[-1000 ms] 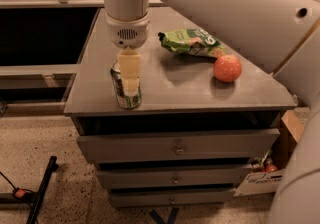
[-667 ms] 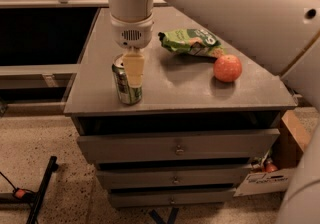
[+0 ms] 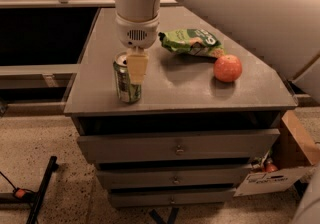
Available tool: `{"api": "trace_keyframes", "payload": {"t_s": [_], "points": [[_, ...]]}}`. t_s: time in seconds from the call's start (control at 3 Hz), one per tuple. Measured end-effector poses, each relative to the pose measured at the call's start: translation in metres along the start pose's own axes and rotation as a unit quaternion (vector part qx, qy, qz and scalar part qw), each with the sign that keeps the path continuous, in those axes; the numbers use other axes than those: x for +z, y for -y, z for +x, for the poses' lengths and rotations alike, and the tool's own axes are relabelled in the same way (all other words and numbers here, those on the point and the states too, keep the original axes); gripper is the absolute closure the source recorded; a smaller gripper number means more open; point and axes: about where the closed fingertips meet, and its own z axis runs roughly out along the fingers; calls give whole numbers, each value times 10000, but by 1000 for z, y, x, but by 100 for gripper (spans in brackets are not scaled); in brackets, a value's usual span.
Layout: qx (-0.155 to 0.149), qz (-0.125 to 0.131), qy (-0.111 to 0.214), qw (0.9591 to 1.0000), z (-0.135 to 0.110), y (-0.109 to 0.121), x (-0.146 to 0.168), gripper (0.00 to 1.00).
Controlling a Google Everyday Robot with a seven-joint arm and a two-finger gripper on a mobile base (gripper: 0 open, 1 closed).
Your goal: Move green can near green rice chip bag
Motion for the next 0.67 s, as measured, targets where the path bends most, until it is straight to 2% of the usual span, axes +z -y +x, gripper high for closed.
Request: {"api": "trace_keyframes", "payload": {"t_s": [0.33, 0.67], "points": [[-1, 45, 38, 10000, -2, 2, 0, 100], [-1, 46, 38, 10000, -2, 2, 0, 100]]}}
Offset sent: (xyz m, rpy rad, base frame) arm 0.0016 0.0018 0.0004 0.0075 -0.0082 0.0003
